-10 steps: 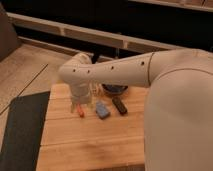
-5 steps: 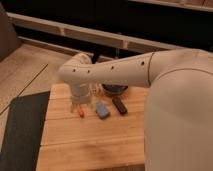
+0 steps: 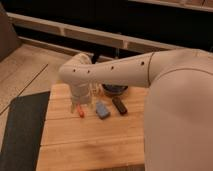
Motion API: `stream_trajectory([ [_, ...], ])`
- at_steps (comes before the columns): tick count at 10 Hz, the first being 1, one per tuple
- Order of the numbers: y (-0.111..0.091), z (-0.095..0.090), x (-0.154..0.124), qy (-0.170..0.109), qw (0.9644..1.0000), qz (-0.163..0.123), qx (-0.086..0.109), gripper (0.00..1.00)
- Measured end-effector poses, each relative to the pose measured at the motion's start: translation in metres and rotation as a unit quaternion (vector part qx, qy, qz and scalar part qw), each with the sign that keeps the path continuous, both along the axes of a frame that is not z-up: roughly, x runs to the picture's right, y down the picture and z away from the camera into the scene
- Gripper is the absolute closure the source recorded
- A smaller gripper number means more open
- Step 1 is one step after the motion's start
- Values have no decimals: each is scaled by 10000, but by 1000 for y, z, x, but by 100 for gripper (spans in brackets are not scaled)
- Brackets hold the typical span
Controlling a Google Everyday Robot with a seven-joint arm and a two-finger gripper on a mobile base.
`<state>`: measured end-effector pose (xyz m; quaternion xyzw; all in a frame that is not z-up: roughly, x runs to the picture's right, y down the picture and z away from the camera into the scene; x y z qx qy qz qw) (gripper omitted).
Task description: Place the pepper in the ceramic cup
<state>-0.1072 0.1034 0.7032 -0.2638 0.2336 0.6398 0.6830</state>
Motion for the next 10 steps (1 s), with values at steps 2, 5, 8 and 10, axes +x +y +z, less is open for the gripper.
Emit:
stream_trajectory([
  [2, 0, 0, 0, 0, 10000, 0, 0, 35],
  [5, -2, 0, 0, -6, 10000, -15, 39, 35],
  [8, -48, 1, -13, -397, 9966, -168, 699, 35],
  [10, -90, 5, -25, -866, 9889, -385, 1147, 35],
])
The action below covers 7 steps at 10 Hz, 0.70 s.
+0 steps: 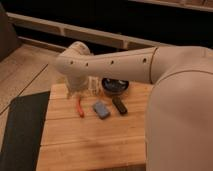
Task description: Place the pepper in the ceramic cup
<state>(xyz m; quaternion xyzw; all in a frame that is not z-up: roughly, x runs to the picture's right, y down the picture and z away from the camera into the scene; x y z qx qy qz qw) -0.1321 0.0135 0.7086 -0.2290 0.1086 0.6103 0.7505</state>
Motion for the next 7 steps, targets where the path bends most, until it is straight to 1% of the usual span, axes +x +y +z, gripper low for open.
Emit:
stream_trajectory([
  [1, -18, 4, 0, -163, 9997, -68, 183, 35],
  [2, -26, 5, 0, -234, 9993, -97, 263, 35],
  [3, -29, 6, 0, -260, 9992, -111, 293, 35],
  [5, -28, 6, -2, -279, 9991, -137, 287, 35],
  [6, -29, 8, -3, -291, 9988, -238, 324, 35],
  [7, -28, 11, -9, -305, 9979, -429, 371, 35],
])
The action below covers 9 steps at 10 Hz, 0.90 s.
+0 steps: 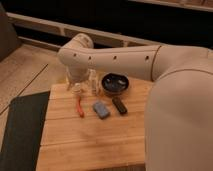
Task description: Place the pepper in the ceramic cup
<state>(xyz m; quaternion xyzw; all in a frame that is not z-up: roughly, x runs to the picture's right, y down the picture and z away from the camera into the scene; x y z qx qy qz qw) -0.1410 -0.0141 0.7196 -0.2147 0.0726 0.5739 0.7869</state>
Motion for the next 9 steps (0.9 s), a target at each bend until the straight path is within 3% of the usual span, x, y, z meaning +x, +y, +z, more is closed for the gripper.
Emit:
stream_trajectory([
  [2, 16, 15, -20, 11, 9984, -560, 40, 35],
  [5, 50, 47, -37, 205, 9947, -994, -189, 35],
  [7, 57, 69, -42, 379, 9955, -838, -245, 35],
  [8, 56, 79, -44, 429, 9967, -632, -259, 35],
  [9, 57, 94, -50, 434, 9983, -234, -311, 35],
])
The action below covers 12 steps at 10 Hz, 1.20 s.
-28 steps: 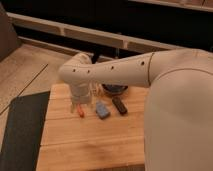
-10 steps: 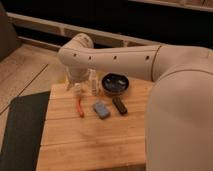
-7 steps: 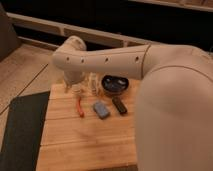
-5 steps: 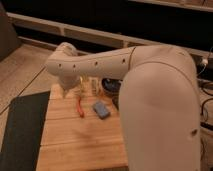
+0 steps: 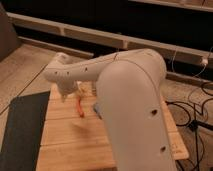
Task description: Place the pepper in the ceramic cup
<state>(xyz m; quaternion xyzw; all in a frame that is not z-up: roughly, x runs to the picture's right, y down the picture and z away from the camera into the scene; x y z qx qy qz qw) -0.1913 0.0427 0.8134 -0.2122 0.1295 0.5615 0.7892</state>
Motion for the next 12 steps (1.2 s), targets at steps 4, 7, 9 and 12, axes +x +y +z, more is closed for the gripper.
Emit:
stream_trajectory([
  [4, -2, 36, -6, -177, 9920, 1239, -139, 35],
  [7, 0, 34, -10, -196, 9924, 1208, -153, 35],
  [9, 5, 37, -6, -101, 9958, 901, -99, 35],
  [12, 10, 48, -6, -3, 9996, 276, 23, 35],
])
